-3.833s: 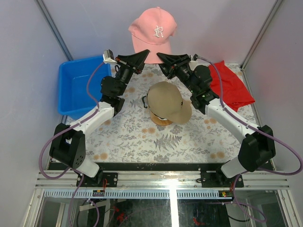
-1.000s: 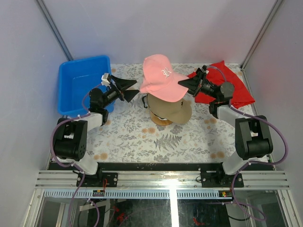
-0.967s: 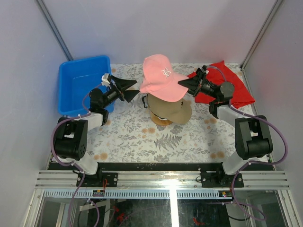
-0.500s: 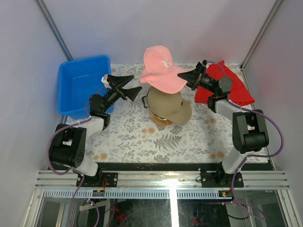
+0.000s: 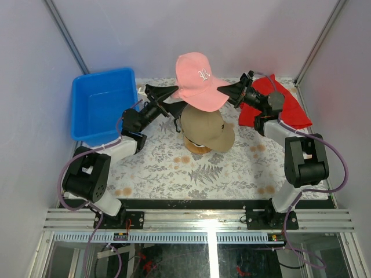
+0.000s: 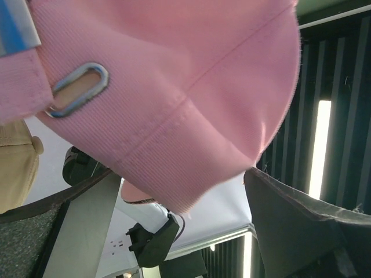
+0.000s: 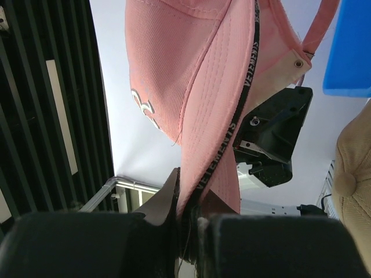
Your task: Stack the hats
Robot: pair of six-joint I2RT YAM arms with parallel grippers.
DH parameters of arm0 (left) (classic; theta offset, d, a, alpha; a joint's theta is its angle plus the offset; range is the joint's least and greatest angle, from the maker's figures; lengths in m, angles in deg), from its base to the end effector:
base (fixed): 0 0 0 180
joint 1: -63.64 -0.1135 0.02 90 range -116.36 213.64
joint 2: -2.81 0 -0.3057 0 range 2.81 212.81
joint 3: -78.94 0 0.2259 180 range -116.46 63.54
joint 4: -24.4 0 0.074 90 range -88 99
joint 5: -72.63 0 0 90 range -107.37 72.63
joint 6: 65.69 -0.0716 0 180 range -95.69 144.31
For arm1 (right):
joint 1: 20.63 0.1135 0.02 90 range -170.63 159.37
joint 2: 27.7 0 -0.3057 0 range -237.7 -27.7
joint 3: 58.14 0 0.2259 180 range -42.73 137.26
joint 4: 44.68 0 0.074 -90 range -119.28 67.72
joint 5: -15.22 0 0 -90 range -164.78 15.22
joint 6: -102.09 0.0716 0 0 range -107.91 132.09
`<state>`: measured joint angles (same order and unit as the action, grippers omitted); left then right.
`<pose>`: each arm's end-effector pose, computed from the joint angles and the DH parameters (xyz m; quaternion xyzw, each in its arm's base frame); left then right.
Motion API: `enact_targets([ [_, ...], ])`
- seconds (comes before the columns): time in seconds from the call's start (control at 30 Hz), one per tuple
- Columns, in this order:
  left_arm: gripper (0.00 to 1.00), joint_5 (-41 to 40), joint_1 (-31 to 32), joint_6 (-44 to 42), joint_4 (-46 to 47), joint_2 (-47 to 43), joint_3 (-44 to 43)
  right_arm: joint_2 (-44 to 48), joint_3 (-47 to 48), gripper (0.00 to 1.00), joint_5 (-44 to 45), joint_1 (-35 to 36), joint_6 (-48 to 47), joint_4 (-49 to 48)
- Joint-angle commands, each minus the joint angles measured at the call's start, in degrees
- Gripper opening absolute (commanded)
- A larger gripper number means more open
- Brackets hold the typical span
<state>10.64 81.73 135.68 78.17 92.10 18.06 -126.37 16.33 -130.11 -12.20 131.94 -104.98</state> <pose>0.3117 -0.1372 0.3705 -0.2367 0.5049 -0.7967 0.2330 0.3523 0.1117 0.3907 0.0985 0.5681 0.8022 0.1550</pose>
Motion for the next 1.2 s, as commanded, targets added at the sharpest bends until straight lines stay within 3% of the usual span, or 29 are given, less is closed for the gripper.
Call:
enact_targets([
  [0.0, 0.87, -1.3, 1.2, -1.5, 0.0, 1.6, -3.4, 3.0, 0.2, 0.00, 1.4, 1.0, 7.9, -3.4],
  [0.17, 0.81, -1.6, 1.5, -2.8, -1.4, 3.2, -6.9, 5.2, -2.1, 0.00, 1.3, 2.3, 6.2, -1.3],
  [0.33, 0.25, -1.9, 2.7, -3.2, -0.5, 5.5, -10.9, 6.1, -3.4, 0.00, 1.2, 2.6, 4.6, 0.6],
  [0.43, 0.03, -2.2, 3.4, -3.3, 1.7, 6.5, -12.1, 6.7, -2.6, 0.00, 0.9, 2.6, 2.8, 3.3],
  [0.47, 0.01, -2.3, 3.7, -3.5, 2.7, 6.7, -12.1, 6.8, -2.2, 0.00, 0.7, 2.6, 2.1, 4.4],
  [0.53, 0.00, -3.2, 3.9, -4.2, 3.9, 6.4, -11.6, 7.1, -1.3, 0.03, 0.6, 2.6, 1.2, 5.9],
  [0.63, 0.00, -5.5, 3.9, -6.3, 4.5, 5.1, -9.7, 7.9, -0.7, 0.20, 0.9, 2.6, 0.5, 7.5],
  [0.7, 0.00, -6.7, 3.7, -7.9, 5.3, 4.6, -8.9, 9.0, -0.6, 0.24, 1.0, 2.6, 0.0, 8.9],
  [1.17, 0.00, -7.8, 1.4, -11.6, 4.7, 1.8, -8.1, 12.2, -4.0, 0.27, 0.5, 1.3, 0.2, 10.3],
])
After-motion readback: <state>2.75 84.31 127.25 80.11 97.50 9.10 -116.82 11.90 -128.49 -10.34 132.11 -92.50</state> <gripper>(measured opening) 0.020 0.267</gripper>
